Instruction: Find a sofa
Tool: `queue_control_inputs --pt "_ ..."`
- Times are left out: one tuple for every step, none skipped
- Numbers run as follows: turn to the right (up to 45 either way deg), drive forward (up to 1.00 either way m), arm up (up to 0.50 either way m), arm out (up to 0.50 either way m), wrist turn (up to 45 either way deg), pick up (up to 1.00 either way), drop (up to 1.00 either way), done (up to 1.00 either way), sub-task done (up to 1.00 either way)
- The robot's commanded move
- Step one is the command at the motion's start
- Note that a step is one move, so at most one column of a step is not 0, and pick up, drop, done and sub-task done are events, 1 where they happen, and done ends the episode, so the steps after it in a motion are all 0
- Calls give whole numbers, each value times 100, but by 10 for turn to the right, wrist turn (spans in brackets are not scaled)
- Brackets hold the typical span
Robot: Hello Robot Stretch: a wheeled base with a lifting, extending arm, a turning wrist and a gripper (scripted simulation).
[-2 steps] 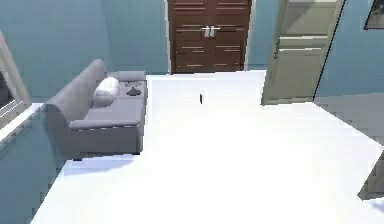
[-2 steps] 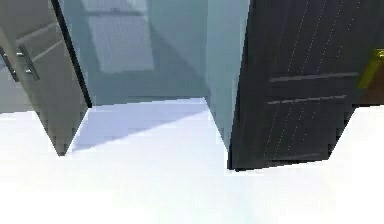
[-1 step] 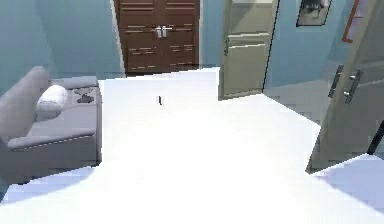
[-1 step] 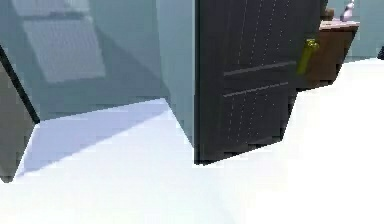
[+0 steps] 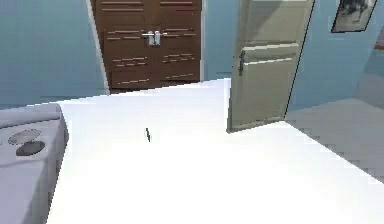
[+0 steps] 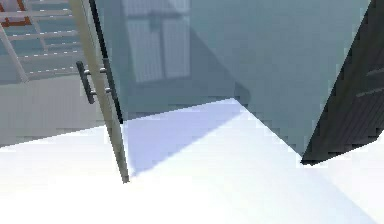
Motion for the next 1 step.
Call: queue_control_inputs --pt "0 40 0 0 0 0 0 0 0"
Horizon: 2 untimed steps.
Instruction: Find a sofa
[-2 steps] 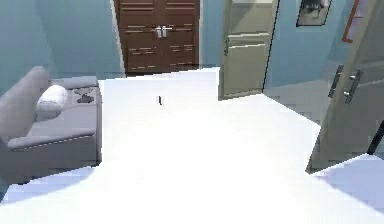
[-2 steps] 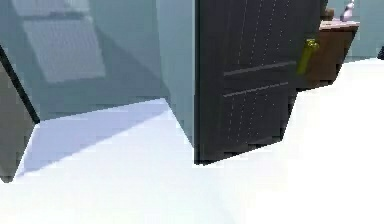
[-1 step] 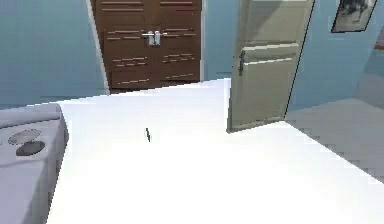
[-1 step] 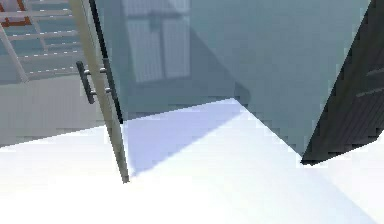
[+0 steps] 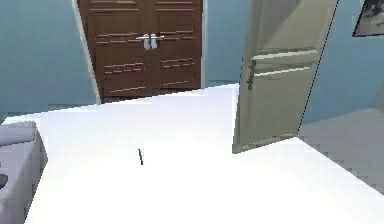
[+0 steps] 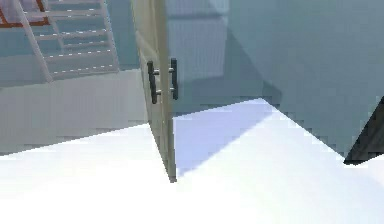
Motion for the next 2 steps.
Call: queue_control_inputs --pt "-450 0 0 0 0 0 0 0 0" --pt "-150 0 0 0 0 0 0 0 0"
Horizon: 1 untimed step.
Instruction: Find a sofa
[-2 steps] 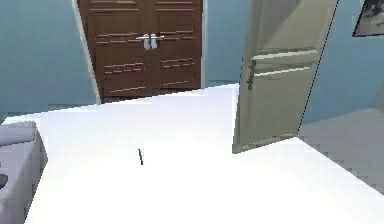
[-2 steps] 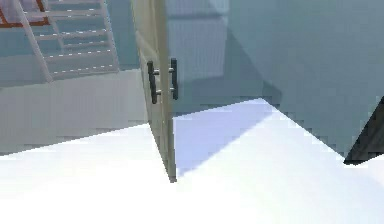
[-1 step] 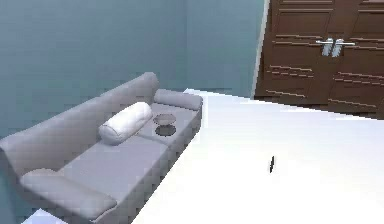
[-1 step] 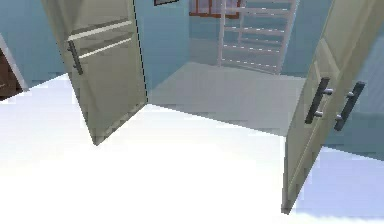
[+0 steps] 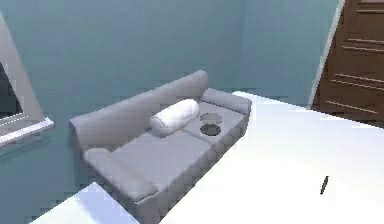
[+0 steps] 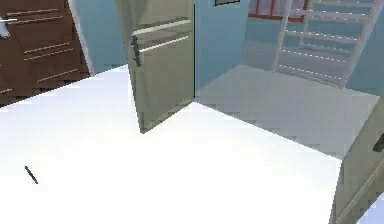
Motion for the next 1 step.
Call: queue_control_inputs --pt "0 0 0 0 0 0 0 100 0"
